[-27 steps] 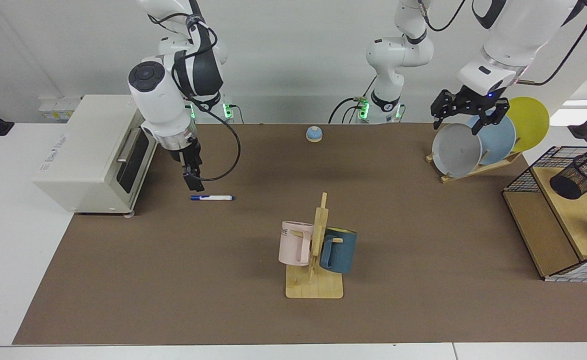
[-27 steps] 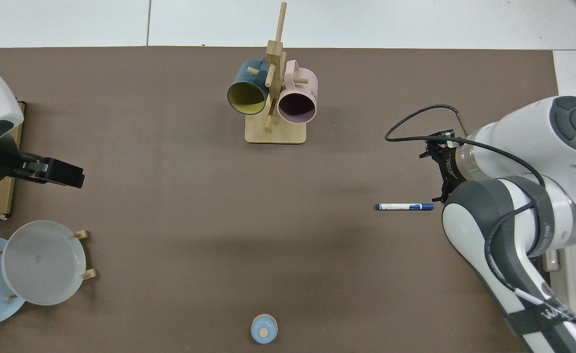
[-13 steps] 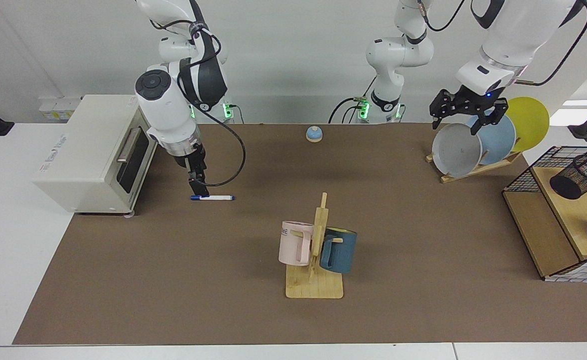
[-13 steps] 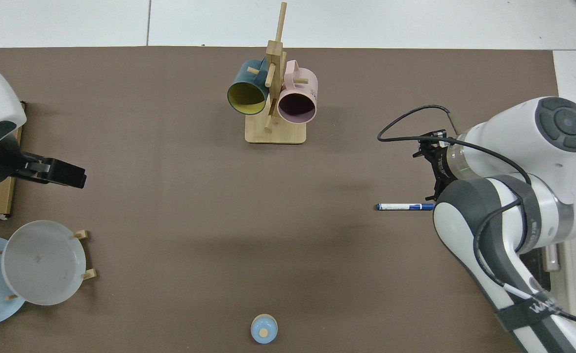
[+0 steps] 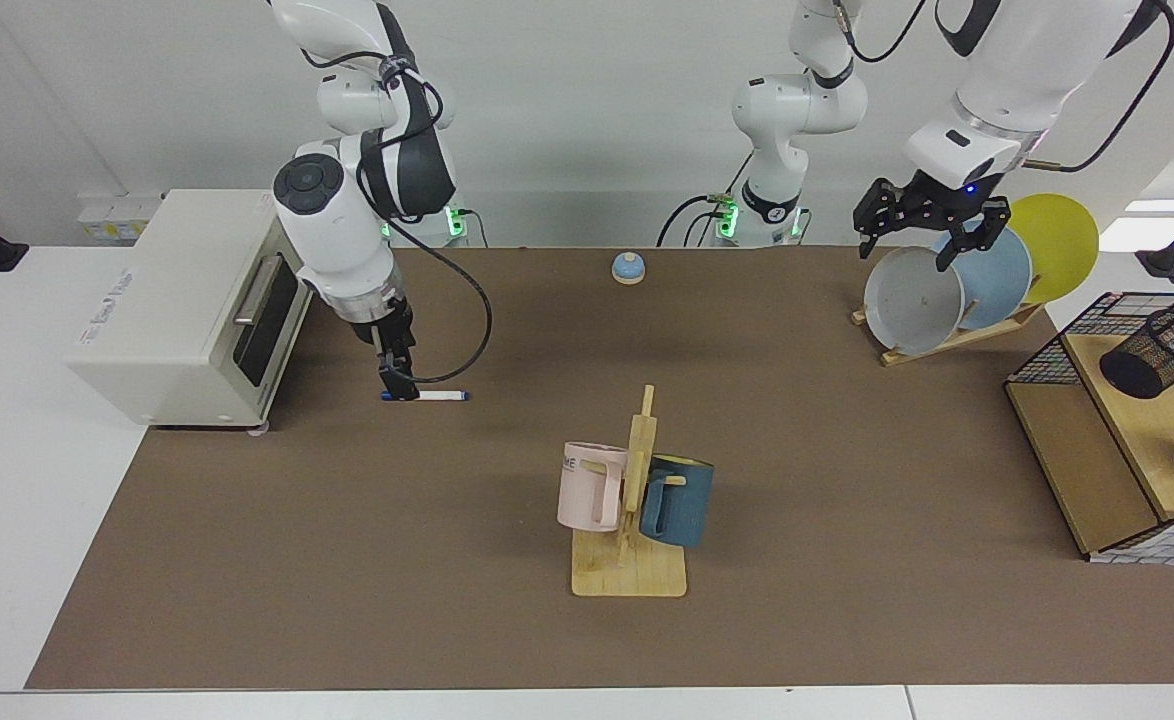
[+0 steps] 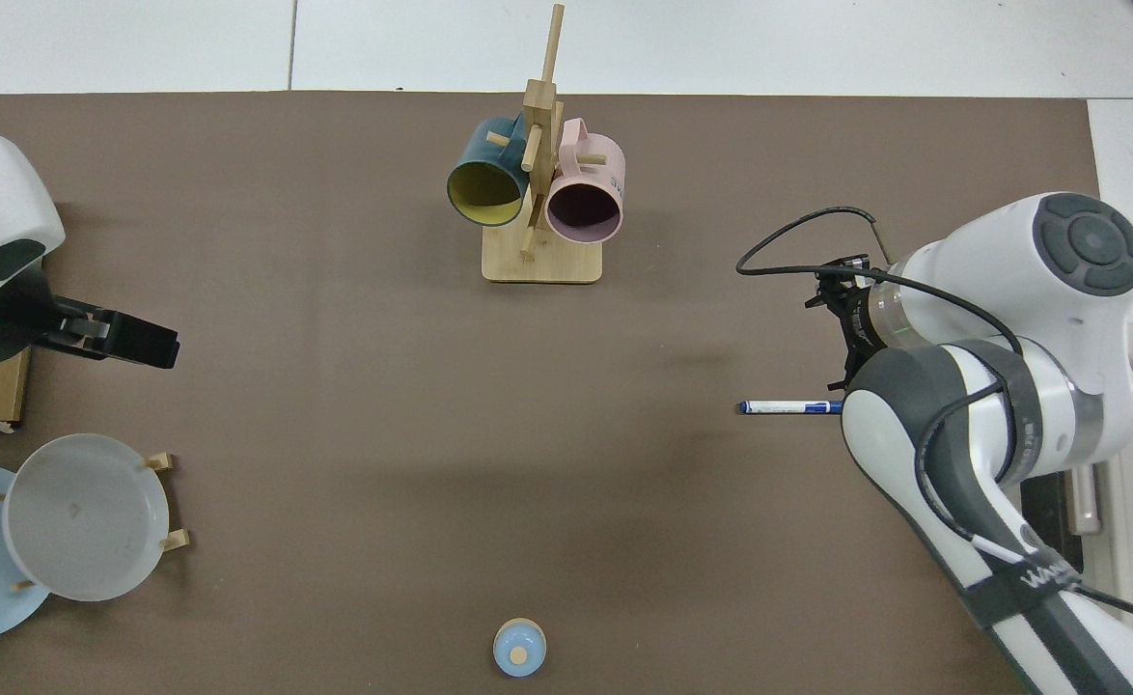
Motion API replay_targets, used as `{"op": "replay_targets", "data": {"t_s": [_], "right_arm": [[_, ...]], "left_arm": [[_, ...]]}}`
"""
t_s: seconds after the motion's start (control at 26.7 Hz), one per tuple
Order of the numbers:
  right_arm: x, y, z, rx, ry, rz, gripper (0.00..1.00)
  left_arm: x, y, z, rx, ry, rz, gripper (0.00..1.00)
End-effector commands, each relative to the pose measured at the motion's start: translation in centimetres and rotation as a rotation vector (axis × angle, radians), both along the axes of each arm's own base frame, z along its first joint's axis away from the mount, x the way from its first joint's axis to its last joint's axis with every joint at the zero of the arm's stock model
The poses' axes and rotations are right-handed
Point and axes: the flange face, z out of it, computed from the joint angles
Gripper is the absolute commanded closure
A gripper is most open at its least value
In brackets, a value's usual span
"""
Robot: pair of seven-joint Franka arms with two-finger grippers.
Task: Put markers into pen holder
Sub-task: 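Move the right gripper toward the white marker with blue cap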
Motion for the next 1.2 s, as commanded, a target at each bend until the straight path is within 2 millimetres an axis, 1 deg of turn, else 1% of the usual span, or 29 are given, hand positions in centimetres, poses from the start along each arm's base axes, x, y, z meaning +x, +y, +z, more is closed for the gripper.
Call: {"op": "replay_targets", "data": {"t_s": [0.0,0.22,0.34,0.41,0.52,0.71,0.86,1.16], "right_arm": [[0.0,-0.3,-3.6,0.012,-0.020,-0.052,0.00],[-1.2,-1.8,-6.6,0.009,-0.027,-0.078,0.00],[-2.4,-2.6,-8.1,0.006,-0.040,-0.092,0.00],[-3.1,-3.2,-8.8,0.004,-0.054,-0.101,0.00],[-4.0,-3.5,-9.8,0.003,-0.069,-0.108,0.00],[-5.0,-3.6,-11.0,0.003,-0.070,-0.112,0.00],[-5.7,-3.6,-11.3,0.000,-0.075,-0.111,0.00],[-5.6,-3.3,-11.7,0.003,-0.084,-0.106,0.01]], "left_arm": [[0.2,0.4,-0.2,-0.025,-0.045,-0.060,0.00],[-0.3,1.0,-1.3,-0.027,-0.062,-0.133,0.00],[-0.5,1.0,-1.8,-0.026,-0.052,-0.176,0.00],[-0.4,1.0,-2.0,-0.026,-0.057,-0.177,0.00],[-0.3,0.9,-2.2,-0.026,-0.060,-0.178,0.00],[-0.4,0.7,-2.6,-0.026,-0.052,-0.179,0.00],[-0.4,0.6,-3.0,-0.026,-0.045,-0.182,0.00],[-0.5,0.7,-3.4,-0.026,-0.035,-0.182,0.00]]}}
